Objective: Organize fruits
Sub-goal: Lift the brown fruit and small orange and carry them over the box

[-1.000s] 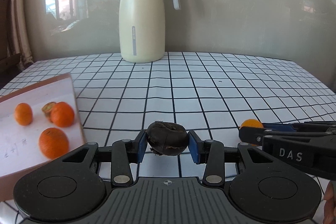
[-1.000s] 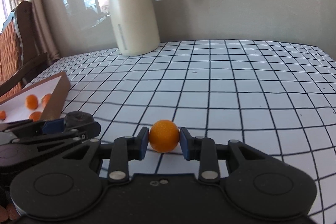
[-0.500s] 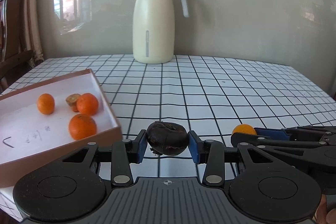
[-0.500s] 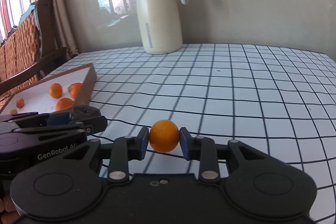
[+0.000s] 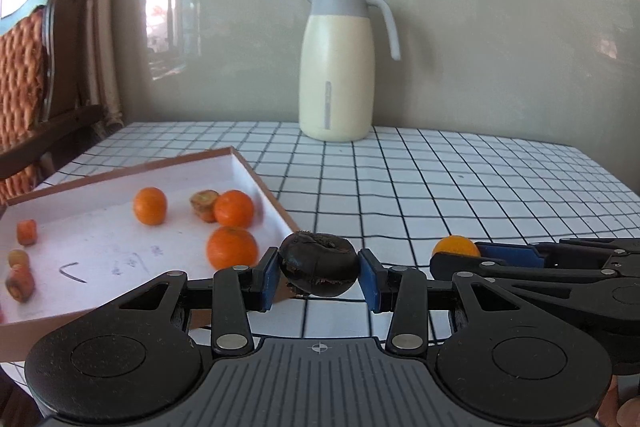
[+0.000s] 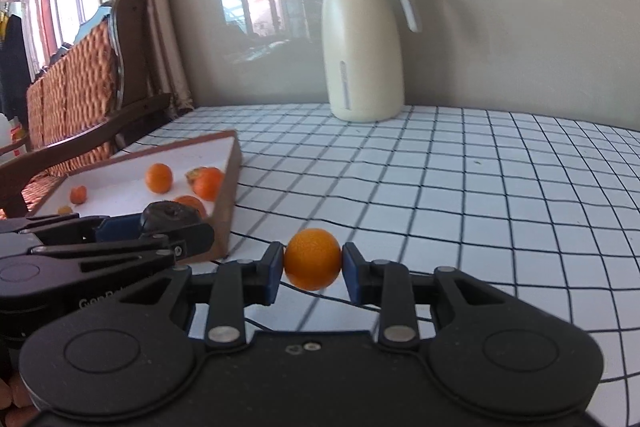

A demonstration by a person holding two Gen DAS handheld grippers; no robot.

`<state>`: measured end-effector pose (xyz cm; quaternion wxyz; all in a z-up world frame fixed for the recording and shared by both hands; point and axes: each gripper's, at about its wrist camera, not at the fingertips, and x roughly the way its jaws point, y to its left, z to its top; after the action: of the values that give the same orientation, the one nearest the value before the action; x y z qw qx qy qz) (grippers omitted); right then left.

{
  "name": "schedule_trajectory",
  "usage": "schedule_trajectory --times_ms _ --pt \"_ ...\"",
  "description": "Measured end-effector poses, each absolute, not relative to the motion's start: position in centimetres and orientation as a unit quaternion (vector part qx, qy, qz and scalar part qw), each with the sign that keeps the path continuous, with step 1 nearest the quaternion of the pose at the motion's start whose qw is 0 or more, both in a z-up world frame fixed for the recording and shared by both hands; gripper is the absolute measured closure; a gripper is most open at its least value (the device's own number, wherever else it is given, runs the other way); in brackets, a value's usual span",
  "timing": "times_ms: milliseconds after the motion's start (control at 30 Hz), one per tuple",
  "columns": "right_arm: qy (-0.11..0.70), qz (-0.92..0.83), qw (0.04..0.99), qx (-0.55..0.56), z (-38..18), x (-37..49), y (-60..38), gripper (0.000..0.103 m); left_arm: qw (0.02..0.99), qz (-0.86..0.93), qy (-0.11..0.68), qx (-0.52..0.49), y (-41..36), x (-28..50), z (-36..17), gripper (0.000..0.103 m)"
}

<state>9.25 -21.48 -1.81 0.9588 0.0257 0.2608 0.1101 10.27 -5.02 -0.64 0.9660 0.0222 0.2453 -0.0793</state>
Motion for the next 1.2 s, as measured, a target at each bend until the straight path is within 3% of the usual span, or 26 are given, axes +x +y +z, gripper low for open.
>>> schedule_trajectory --times_ms 1200 --pt "0.226 0.218 0.949 0.018 -1.1 11.0 -11.2 0.080 0.973 0.062 0.218 -0.044 6.7 8.4 0.2 0.061"
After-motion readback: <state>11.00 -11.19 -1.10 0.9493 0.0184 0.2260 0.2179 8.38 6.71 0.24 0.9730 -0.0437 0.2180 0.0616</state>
